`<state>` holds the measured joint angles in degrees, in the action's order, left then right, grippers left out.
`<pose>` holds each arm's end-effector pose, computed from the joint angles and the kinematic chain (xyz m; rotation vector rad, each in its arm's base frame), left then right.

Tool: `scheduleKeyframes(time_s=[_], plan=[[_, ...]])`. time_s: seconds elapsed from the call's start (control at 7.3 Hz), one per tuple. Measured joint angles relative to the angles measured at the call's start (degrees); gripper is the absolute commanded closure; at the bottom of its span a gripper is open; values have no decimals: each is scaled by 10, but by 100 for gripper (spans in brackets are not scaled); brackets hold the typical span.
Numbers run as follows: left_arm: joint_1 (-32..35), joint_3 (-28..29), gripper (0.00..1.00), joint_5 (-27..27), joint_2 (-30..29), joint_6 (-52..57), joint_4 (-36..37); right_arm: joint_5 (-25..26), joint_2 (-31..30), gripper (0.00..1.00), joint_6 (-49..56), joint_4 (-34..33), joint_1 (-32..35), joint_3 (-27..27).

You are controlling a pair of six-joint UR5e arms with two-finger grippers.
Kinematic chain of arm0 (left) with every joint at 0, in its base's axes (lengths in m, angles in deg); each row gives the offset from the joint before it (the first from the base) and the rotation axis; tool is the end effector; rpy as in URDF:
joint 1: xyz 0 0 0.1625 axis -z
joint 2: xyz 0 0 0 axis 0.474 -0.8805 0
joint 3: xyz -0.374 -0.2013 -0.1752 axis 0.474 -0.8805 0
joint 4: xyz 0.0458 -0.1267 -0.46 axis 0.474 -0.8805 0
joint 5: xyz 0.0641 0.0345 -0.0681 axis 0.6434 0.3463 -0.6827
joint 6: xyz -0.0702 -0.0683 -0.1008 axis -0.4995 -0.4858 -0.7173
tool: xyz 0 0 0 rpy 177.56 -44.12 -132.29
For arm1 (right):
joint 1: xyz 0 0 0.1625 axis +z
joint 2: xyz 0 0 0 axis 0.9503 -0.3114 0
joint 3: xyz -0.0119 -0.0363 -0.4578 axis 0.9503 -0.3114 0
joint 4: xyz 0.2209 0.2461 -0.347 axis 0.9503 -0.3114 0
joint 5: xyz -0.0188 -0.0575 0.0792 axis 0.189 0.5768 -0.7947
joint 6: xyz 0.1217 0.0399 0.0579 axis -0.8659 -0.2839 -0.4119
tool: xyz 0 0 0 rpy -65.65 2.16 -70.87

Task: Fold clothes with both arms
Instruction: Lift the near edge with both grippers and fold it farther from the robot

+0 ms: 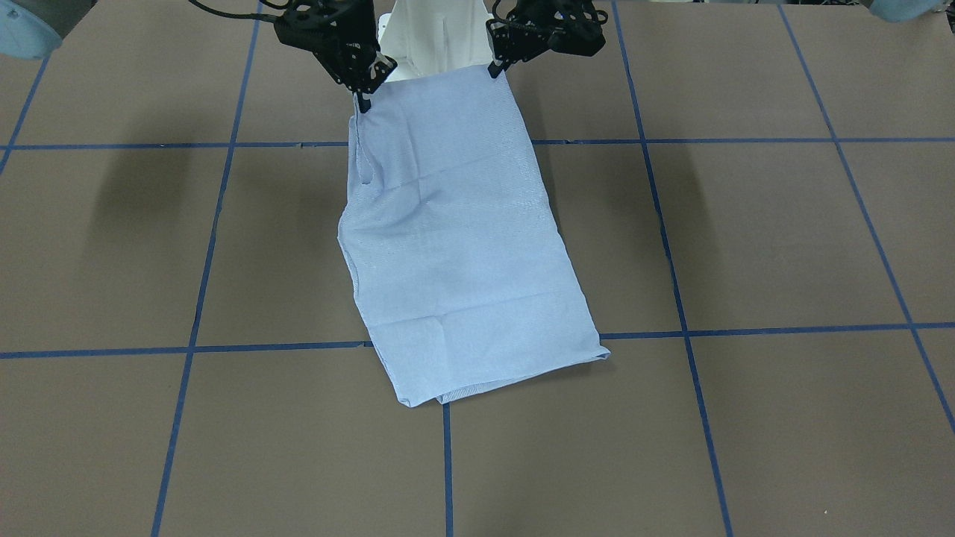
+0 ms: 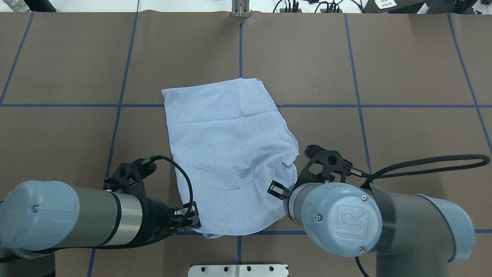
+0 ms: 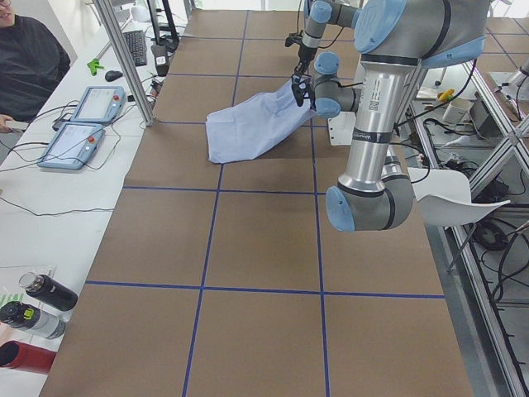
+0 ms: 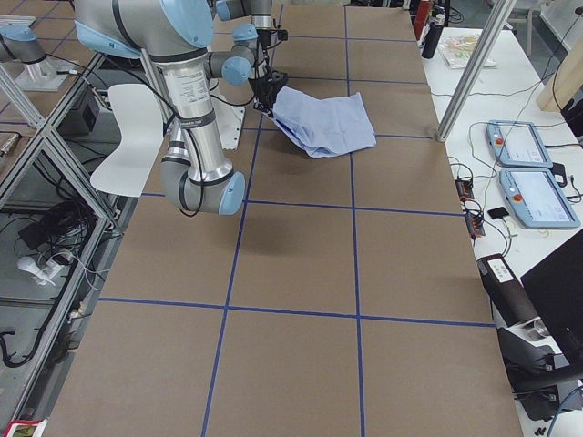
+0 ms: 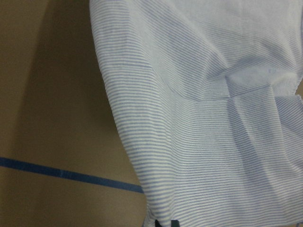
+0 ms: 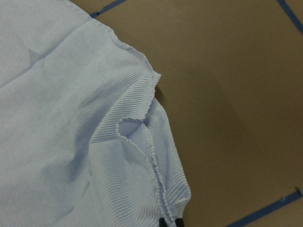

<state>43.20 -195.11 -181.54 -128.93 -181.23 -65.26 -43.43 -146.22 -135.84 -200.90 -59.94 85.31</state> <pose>0.5009 -0.2396 0.1656 -0.1942 1.2621 -0.3159 -0.5075 -0.2529 0.1581 0.0149 -0.8074 0.5357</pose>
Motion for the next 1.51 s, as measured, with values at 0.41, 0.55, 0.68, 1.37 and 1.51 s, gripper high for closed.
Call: scheduleKeyframes(time_s=[0.41,0.55,0.68,1.37,1.51], plan=[[58,25,100,-5,-9,27,26,18,28,100,17,-24,10,-32],[94,44,100,-5,-20,57,31,24,53,100,33,-18,32,-68],[129,68,100,-5,-38,85,35,27,72,100,48,7,56,-105],[240,214,100,0,-131,210,37,25,166,100,132,118,162,-291],[252,260,100,7,-156,237,34,25,187,100,143,150,175,-347]])
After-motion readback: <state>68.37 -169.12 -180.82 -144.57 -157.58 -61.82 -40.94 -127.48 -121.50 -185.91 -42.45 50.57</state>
